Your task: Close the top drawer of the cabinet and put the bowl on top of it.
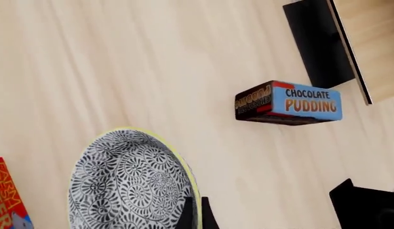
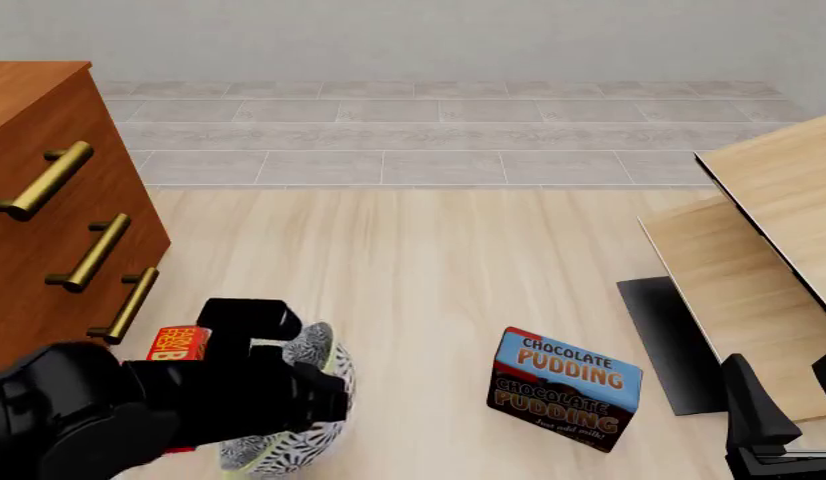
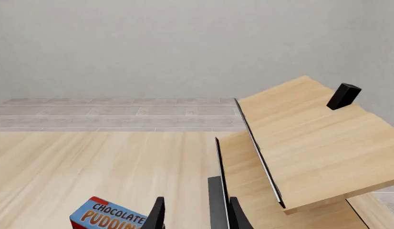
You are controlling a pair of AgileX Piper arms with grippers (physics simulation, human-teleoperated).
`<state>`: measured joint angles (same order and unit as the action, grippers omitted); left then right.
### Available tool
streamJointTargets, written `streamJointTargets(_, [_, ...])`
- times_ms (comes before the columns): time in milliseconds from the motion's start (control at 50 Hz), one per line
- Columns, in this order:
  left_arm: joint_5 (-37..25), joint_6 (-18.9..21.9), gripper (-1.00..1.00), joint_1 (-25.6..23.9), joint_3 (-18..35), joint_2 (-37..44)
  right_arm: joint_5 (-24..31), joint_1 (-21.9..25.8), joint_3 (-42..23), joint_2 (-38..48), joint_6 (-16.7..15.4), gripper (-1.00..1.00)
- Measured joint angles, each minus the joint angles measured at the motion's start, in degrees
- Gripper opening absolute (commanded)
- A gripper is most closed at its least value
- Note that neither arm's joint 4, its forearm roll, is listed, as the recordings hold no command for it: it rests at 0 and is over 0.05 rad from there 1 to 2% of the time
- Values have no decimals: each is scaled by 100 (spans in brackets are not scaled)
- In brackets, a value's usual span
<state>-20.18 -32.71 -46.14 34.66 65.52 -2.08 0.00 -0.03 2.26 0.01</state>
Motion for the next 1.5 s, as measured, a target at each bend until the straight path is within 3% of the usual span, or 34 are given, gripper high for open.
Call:
streamJointTargets(400, [-1260, 537, -100, 278, 807, -856, 0, 0, 0, 0, 0, 100])
streamJointTargets(780, [-2338, 1891, -100, 702, 1609, -1437, 0, -1, 0, -1, 0, 100])
streamJointTargets(1500, [-3837, 3357, -100, 1122, 3324, -1687, -1, 0, 0, 1, 0, 100])
